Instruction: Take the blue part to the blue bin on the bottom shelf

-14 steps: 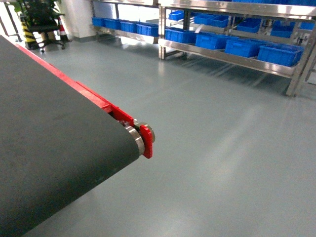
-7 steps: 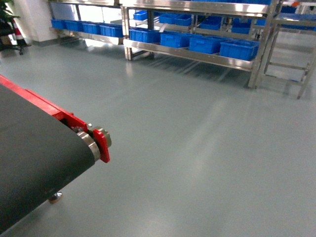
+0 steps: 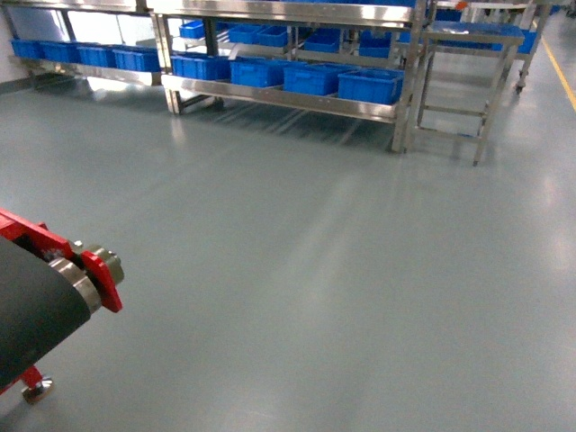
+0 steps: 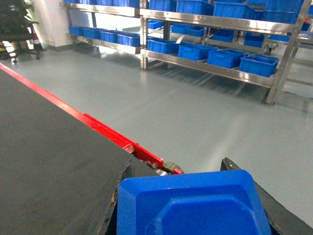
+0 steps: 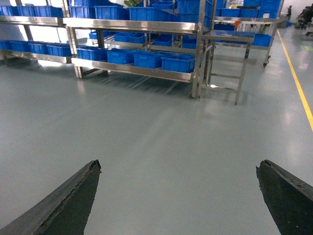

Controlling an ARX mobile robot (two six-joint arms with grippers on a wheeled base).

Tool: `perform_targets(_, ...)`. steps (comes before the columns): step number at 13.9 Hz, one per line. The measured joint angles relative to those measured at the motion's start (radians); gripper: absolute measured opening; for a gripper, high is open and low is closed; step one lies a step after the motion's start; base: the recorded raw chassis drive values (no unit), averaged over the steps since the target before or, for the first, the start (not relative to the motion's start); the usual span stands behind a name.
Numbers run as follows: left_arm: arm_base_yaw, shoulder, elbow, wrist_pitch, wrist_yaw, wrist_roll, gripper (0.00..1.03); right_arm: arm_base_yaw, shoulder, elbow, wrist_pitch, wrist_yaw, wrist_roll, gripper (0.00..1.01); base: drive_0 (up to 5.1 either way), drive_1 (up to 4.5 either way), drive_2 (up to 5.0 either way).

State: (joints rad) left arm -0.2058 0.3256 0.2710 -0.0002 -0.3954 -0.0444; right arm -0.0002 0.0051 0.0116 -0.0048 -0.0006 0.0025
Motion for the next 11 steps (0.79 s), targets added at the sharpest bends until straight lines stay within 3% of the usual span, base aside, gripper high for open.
perform_targets(11, 0.000, 0.000, 0.000, 0.000, 0.000, 0.000, 0.44, 0.000, 0.000, 0.000, 0.000, 0.000, 0.000, 0.98, -1.6, -1.56, -1.6)
